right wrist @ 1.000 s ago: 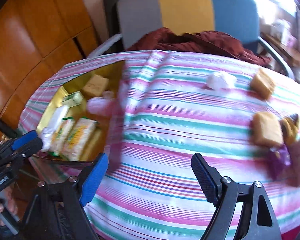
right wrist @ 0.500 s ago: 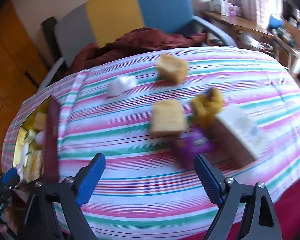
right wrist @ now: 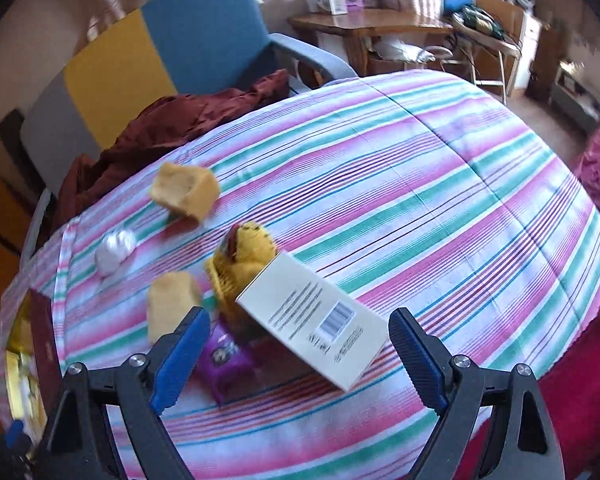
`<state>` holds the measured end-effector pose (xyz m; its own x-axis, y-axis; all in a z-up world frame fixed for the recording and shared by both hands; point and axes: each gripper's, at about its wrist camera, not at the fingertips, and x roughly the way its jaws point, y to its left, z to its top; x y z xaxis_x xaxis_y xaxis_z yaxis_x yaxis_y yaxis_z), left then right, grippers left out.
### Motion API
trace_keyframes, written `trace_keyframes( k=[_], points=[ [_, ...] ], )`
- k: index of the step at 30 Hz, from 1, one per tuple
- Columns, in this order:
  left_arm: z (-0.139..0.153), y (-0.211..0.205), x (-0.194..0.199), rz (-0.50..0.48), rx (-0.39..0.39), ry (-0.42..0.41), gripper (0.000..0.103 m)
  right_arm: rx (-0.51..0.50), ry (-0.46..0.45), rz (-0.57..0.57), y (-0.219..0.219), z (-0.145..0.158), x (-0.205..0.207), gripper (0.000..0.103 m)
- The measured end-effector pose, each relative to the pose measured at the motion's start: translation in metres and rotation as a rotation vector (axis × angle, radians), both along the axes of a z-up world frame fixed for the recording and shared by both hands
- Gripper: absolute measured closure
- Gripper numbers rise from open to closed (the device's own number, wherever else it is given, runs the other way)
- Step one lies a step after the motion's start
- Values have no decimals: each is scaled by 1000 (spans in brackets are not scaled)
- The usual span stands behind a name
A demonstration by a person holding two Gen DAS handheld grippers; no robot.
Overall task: Organize objects
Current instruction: 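Move both tools from the tray back toward the remaining items, then grasp a yellow sponge with the left tool while the right tool grasps the beige box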
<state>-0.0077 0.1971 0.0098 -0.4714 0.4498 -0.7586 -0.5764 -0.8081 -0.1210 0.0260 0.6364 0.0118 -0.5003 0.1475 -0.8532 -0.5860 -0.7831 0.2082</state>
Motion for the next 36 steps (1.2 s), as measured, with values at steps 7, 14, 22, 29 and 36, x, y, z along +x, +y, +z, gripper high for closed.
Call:
trace_keyframes(
  k=[7, 14, 22, 29, 36],
  points=[
    [-2, 44, -9, -84, -4, -35, 57, -151, 71, -102, 20, -16, -6, 10],
    [-15, 97, -28, -150, -20, -87, 57, -200, 165, -152, 31, -13, 6, 9],
    [-26, 161, -49, -202, 7, -178, 53, -209, 230, -156, 32, -8, 11, 8],
    [-39, 219, -66, -221, 23, -262, 41, -224, 262, -142, 32, -8, 13, 7],
    [-50, 263, -81, -207, 9, -311, 29, -243, 284, -129, 34, -8, 13, 7]
  ],
)
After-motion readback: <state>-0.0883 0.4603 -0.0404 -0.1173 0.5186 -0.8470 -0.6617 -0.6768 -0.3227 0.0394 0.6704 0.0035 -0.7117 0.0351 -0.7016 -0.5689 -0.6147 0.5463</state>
